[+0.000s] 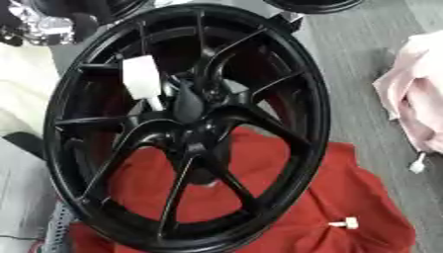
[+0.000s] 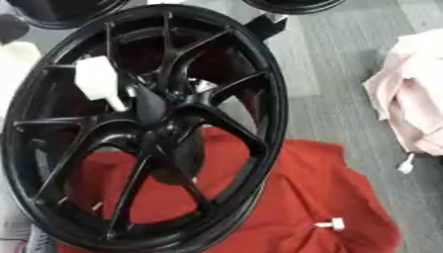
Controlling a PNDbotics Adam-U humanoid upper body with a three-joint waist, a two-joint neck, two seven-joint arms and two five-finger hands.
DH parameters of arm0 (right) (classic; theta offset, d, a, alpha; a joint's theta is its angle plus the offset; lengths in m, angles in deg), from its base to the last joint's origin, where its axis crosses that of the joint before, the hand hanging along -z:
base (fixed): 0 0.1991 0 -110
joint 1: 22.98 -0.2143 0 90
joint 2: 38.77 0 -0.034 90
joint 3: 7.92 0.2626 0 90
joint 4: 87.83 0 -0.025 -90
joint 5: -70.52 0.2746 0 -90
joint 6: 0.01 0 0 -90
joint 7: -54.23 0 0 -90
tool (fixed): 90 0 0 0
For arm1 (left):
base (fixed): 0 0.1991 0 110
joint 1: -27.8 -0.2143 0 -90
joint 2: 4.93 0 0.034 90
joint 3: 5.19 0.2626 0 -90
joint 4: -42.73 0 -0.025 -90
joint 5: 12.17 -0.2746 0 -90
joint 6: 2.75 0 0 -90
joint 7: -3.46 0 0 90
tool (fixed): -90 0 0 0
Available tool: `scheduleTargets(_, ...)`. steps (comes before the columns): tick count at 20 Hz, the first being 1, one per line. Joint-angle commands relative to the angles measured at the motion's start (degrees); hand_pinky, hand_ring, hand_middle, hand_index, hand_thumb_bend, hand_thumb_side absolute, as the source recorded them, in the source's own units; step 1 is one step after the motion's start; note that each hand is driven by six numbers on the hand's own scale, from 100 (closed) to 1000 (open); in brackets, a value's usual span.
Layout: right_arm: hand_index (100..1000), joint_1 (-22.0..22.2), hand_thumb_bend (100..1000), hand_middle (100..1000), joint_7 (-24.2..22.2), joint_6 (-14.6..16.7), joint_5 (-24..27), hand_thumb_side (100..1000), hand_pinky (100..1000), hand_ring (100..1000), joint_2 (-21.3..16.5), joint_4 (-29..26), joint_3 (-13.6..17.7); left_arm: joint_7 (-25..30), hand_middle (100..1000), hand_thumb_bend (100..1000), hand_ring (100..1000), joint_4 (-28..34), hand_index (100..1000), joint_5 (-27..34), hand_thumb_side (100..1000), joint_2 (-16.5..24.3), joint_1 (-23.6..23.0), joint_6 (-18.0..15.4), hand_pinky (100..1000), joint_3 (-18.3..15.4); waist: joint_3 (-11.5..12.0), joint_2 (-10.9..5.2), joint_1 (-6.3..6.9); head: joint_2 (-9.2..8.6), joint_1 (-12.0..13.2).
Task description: Pull the pin out of the wheel hub.
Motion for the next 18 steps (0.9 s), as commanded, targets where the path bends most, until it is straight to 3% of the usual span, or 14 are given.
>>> scheduleTargets(1, 684, -0.8, 100, 618, -0.2, 0.1, 0.0, 619, 792, 710, -1.2, -0.3, 0.4, 0.0, 768, 169, 799, -0.7, 842, -0.1, 887, -0.2, 1.8, 0.5, 827, 0.8, -0.1, -1.88, -0.3, 0.33, 0.1)
scheduleTargets(13, 682, -0.9, 100, 618, -0.2, 0.4, 0.4, 632, 791, 709, -0.8, 0.3, 0.3, 0.0, 801, 275, 859, -0.3, 883, -2.4, 847, -1.6, 3.9, 12.0, 887, 4.3, 0.5, -2.24, 0.29, 1.36, -0.2)
scheduleTargets(18, 682, -1.1, 100, 619, -0.2, 0.5, 0.7, 639, 791, 709, -0.4, 0.6, 0.1, 0.0, 794, 436, 871, 1.5, 876, -4.5, 842, -1.3, 3.6, 17.6, 911, 4.7, 0.5, -2.34, 0.43, 1.36, -0.2)
